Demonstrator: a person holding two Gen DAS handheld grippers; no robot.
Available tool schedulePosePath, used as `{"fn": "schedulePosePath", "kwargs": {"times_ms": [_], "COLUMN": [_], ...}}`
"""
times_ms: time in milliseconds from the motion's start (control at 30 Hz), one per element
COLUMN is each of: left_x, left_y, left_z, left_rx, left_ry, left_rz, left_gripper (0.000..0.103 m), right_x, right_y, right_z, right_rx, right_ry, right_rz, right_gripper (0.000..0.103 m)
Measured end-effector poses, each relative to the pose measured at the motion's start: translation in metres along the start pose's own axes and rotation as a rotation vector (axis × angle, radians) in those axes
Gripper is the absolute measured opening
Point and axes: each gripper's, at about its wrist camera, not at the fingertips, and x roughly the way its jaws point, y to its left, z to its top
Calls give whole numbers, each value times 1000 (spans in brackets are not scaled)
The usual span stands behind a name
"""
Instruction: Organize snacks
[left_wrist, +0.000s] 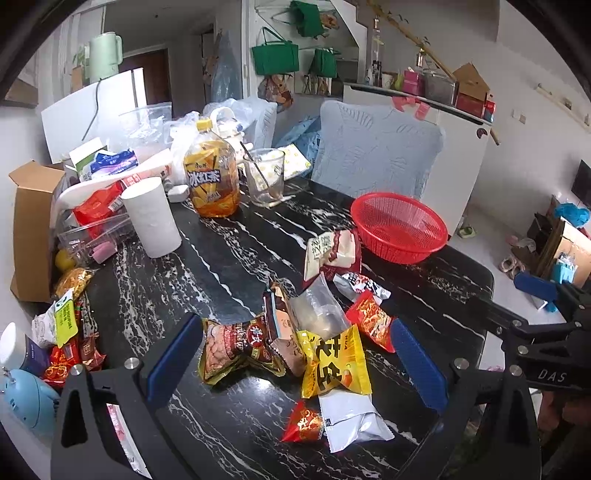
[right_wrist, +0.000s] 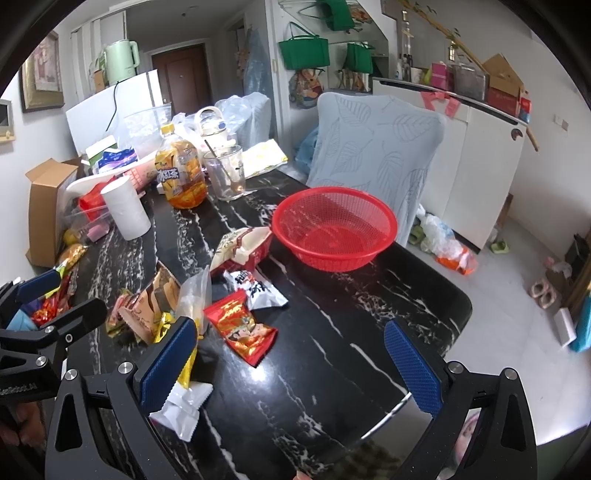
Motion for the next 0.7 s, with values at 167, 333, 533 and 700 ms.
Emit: {"fn": "schedulePosePath", "kwargs": {"times_ms": [167,333,533,700], "left_x": [-5,-9,-15,-20], "left_y": [-3,-5,-8,-12], "left_z": [1,1,2,2], "left_rx": [14,21,38,42], "left_ry": [-14,-21,-40,-49], "left_rz": [8,-1,3,3], "left_gripper": [103,103,103,103], "right_x": [-2,-7,-13,-17], "right_y": [-1,-5,-4,-5], "right_z": [-1,-2,-4,-8], "right_rx": [1,15,13,21], "right_ry": [-2,-13,-26,-31], "right_rz": [10,7,8,22], "right_gripper": [103,103,103,103]}}
